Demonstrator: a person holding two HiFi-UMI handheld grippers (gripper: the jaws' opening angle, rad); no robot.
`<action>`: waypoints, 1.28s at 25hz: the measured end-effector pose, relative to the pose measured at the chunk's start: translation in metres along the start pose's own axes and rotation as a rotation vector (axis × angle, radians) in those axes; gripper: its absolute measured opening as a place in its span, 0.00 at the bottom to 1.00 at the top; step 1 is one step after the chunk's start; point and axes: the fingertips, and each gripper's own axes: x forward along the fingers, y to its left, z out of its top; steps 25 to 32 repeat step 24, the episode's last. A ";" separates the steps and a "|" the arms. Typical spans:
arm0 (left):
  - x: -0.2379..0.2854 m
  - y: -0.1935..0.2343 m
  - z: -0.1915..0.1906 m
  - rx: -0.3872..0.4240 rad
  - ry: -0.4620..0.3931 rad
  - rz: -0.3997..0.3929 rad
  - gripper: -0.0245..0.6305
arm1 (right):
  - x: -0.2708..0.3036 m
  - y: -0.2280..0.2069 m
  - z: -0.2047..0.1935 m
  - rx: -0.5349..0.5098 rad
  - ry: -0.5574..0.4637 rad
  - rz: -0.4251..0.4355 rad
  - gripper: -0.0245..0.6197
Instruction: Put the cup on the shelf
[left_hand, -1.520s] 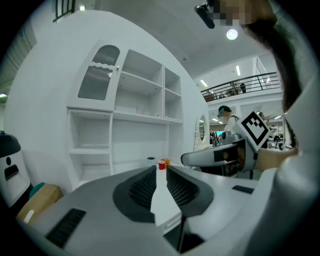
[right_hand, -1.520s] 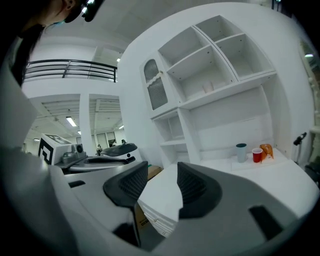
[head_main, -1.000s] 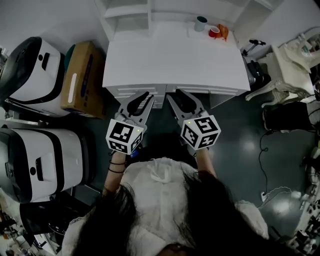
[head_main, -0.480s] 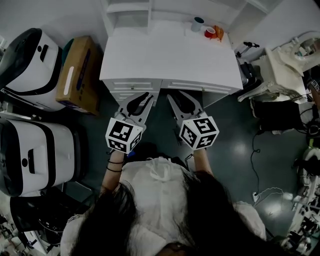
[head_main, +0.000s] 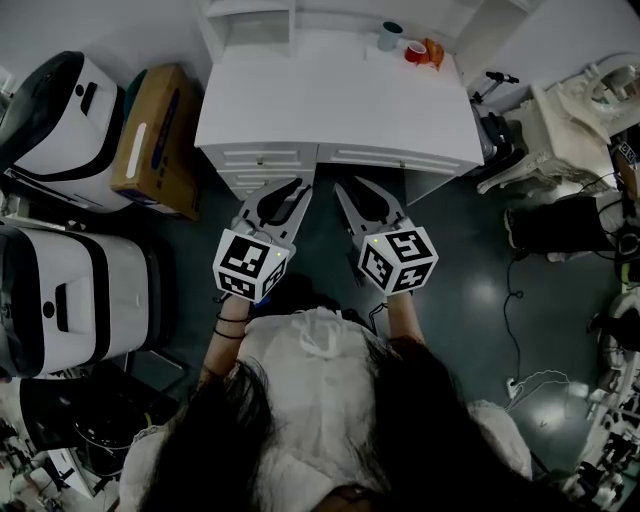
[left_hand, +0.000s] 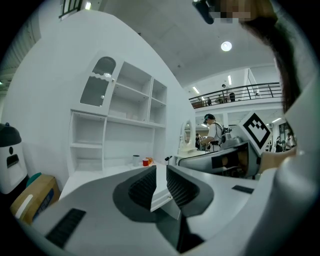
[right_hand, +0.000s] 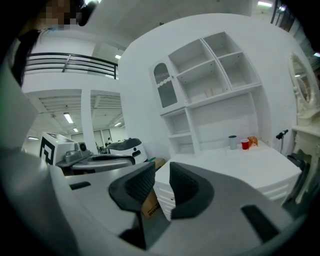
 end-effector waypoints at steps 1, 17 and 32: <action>0.000 -0.003 0.001 0.002 0.000 0.000 0.15 | -0.002 0.000 0.000 -0.001 -0.001 0.002 0.19; 0.007 -0.011 0.012 0.044 0.001 0.011 0.15 | -0.004 -0.003 0.003 -0.004 -0.008 0.031 0.19; 0.015 0.001 0.017 0.075 -0.001 0.005 0.15 | 0.003 -0.014 0.010 -0.018 -0.018 0.009 0.19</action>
